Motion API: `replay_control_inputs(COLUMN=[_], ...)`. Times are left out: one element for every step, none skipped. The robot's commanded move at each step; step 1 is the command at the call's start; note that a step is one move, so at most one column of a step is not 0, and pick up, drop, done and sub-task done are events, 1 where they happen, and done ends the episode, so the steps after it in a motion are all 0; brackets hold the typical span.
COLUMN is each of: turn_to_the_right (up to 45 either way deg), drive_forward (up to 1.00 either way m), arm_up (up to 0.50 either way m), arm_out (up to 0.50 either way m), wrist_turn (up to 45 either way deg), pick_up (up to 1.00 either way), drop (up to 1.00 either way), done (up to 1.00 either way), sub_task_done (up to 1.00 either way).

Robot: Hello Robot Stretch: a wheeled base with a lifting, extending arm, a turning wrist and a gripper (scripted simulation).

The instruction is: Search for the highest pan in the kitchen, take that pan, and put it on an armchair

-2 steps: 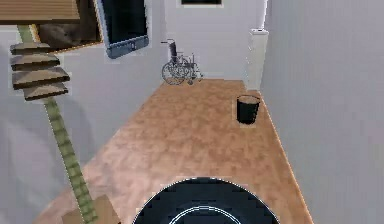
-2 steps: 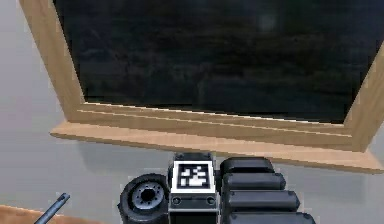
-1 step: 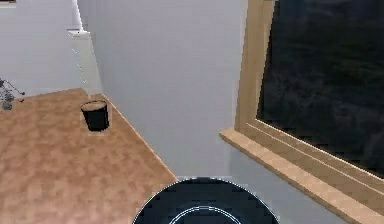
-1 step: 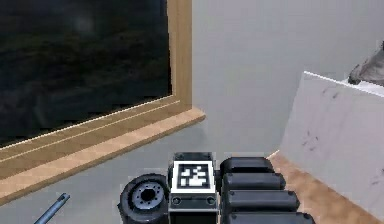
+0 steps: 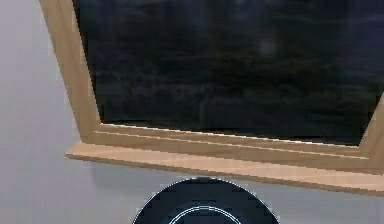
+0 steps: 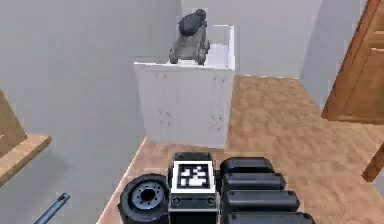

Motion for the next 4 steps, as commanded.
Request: replay_control_inputs(turn_to_the_right=[21.0,-45.0,-45.0,-45.0], drive_forward=[0.0,0.0,0.0,0.0], arm_up=[0.0,0.0,0.0,0.0], arm_out=[0.0,0.0,0.0,0.0], wrist_turn=[0.0,0.0,0.0,0.0], pick_up=[0.0,0.0,0.0,0.0], drop=[0.0,0.0,0.0,0.0], done=[0.0,0.0,0.0,0.0], sub_task_done=[0.0,0.0,0.0,0.0])
